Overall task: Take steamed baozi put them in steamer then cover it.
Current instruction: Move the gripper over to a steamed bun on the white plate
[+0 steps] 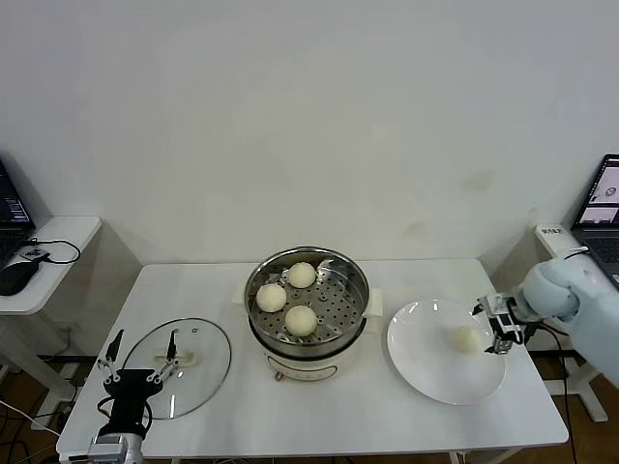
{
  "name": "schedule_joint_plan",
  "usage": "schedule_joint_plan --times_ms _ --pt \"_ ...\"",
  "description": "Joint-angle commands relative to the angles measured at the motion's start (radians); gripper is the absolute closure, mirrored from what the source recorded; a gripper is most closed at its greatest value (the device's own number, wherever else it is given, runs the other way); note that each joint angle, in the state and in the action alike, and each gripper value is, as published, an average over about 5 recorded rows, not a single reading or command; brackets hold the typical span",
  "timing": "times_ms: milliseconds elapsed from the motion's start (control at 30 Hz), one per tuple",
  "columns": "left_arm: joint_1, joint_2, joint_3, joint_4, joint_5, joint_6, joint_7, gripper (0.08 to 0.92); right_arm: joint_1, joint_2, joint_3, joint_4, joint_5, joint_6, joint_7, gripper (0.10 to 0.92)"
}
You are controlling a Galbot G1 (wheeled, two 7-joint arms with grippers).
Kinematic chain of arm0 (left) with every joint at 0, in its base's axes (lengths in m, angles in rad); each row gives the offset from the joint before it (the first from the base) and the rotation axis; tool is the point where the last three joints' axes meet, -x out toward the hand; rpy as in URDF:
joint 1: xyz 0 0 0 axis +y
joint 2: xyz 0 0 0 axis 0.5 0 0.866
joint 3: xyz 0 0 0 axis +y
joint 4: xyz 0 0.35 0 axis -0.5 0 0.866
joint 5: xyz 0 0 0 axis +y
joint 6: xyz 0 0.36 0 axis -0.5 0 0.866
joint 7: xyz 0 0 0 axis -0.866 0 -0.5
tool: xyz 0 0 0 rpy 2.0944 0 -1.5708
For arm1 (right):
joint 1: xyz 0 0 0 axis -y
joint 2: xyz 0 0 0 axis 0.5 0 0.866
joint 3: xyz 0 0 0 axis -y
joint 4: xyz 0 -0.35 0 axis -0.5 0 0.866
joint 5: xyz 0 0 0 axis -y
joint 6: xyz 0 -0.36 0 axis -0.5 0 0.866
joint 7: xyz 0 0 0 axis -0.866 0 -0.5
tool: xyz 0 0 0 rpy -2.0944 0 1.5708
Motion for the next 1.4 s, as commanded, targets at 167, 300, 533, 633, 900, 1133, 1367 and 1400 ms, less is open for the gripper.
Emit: schedule_joint_plan --times_ms 167,300,533,633,900,1133,1367,1400 --pt "-0.001 -0.002 -0.002 0.005 0.000 0.000 0.000 0.177 -0.064 0.138 0.056 -0.143 -0.085 0.012 0.026 0.203" --pt "-0.002 -0.004 -0.003 0.008 0.000 -0.001 0.000 0.177 -0.050 0.164 0.051 -0.166 -0.100 0.012 0.035 0.203" --pt "-0.003 -0.006 -0.003 0.012 0.000 -0.001 0.000 0.177 -0.036 0.182 0.048 -0.190 -0.132 0.006 0.033 0.204" --pt "-0.003 -0.008 -0.002 0.013 0.000 -0.001 0.000 0.177 -0.030 0.184 0.046 -0.198 -0.135 0.002 0.030 0.219" --pt "-0.001 -0.008 -0.002 0.009 0.000 -0.001 0.000 0.177 -0.029 0.186 0.046 -0.206 -0.130 -0.003 0.013 0.312" --pt "0.000 -0.009 -0.002 0.006 0.001 -0.001 0.000 0.177 -0.018 0.170 0.040 -0.189 -0.111 -0.004 -0.010 0.369" --pt "0.000 -0.009 -0.001 0.000 0.000 -0.001 -0.001 0.177 0.022 0.123 0.019 -0.148 -0.059 -0.005 -0.041 0.406" --pt "0.000 -0.009 -0.001 -0.001 0.000 -0.001 -0.001 0.177 0.033 0.112 0.013 -0.138 -0.049 -0.006 -0.045 0.409"
